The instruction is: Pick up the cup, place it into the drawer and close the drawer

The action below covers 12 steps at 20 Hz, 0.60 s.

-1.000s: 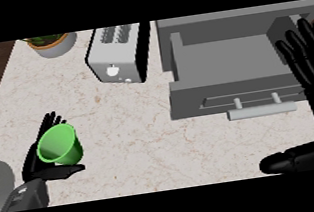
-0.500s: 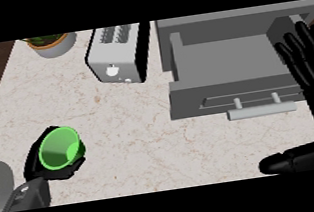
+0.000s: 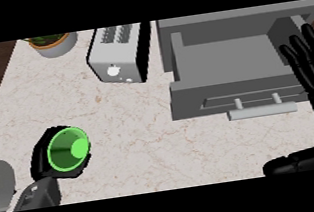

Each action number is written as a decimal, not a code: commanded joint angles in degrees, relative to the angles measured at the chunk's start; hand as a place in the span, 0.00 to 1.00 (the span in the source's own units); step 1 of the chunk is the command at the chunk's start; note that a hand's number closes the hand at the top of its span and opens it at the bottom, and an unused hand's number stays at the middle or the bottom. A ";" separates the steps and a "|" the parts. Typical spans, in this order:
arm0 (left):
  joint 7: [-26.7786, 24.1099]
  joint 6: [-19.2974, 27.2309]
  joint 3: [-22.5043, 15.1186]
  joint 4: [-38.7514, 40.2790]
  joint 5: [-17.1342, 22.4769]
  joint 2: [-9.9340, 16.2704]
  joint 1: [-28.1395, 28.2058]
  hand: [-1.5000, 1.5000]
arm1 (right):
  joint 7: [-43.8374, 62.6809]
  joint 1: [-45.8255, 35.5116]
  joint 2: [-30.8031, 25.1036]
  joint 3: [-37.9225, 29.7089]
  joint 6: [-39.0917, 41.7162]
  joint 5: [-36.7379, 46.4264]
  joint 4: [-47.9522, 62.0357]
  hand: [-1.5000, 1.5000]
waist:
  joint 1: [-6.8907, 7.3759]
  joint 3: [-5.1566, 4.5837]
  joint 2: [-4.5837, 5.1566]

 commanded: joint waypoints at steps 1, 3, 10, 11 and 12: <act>-4.09 5.03 3.12 -2.50 3.24 -3.51 -0.09 1.00 | 2.36 -0.02 0.33 1.74 -0.86 1.34 -1.45 0.00 | 0.37 0.05 -0.16; -5.22 6.58 1.52 -6.81 2.96 -7.18 0.85 1.00 | 0.11 0.59 -2.09 -2.44 1.77 -1.99 -0.34 0.00 | 0.49 0.12 -0.29; 5.15 6.25 -4.30 -24.06 2.92 -8.03 2.01 1.00 | 1.91 -0.57 0.42 0.53 -1.86 1.72 -1.57 0.00 | 1.04 0.17 -0.57; 9.00 3.51 -4.62 -28.13 4.63 -6.72 4.34 1.00 | -0.47 -0.71 -0.99 -2.32 0.15 -0.55 1.68 0.00 | 1.16 0.18 -0.45; 9.55 6.06 -6.16 -29.05 3.36 -8.58 2.90 1.00 | -0.89 -0.84 0.38 -0.75 -0.63 0.48 2.28 0.00 | 0.95 0.15 -0.36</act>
